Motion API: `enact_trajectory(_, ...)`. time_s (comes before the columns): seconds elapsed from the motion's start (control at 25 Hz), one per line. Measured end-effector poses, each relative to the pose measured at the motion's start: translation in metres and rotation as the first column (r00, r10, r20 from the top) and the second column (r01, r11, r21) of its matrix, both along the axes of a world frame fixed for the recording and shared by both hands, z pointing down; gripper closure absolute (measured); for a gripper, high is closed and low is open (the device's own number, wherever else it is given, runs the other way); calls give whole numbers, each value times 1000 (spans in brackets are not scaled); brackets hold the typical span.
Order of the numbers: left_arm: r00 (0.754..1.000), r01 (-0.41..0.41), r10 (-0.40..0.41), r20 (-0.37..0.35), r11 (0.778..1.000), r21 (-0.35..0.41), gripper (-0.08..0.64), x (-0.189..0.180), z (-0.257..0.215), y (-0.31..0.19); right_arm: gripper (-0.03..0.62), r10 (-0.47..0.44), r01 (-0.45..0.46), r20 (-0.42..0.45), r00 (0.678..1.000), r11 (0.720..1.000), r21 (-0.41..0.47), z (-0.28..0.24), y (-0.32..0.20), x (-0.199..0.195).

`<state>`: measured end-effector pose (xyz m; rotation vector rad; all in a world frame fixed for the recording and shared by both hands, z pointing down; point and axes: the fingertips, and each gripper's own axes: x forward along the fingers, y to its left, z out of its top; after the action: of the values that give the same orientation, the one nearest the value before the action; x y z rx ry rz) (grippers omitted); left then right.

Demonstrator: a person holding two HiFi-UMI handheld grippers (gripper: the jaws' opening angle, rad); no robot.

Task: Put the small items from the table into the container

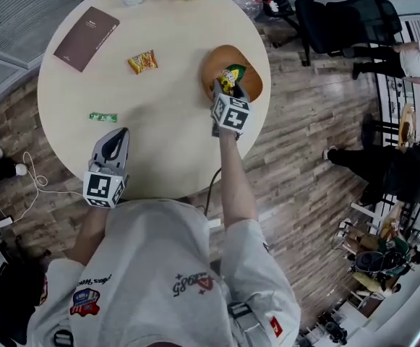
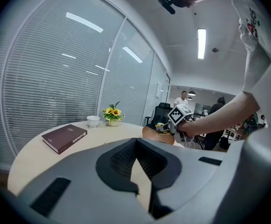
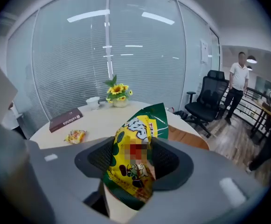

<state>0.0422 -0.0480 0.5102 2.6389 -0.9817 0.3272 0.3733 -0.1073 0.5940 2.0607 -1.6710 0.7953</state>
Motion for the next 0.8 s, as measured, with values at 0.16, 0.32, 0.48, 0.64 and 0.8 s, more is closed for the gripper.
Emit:
enact_trajectory(0.16, 1000, 24, -24, 13, 1000, -8, 555, -3, 1, 5, 358, 25, -22, 21, 999, 994, -108, 36, -5, 28)
enact_trajectory(0.32, 999, 45, -45, 29, 999, -18, 555, -9, 7, 6, 311, 48, -44, 28, 998, 992, -115, 57, -1, 33)
enact_trajectory(0.48, 998, 54, -54, 32, 998, -17, 555, -9, 8, 5, 308, 34, -33, 6, 999, 993, -109, 61, 8, 32)
enact_trajectory(0.64, 998, 53, -53, 28, 999, -2, 555, -5, 6, 2, 311, 16, -16, -40, 999, 1000, 9, 25, 10, 23)
enact_trajectory(0.8, 999, 33, -33, 27, 999, 5, 555, -2, 7, -1, 390, -18, 31, -72, 997, 984, 176, -28, 19, -11)
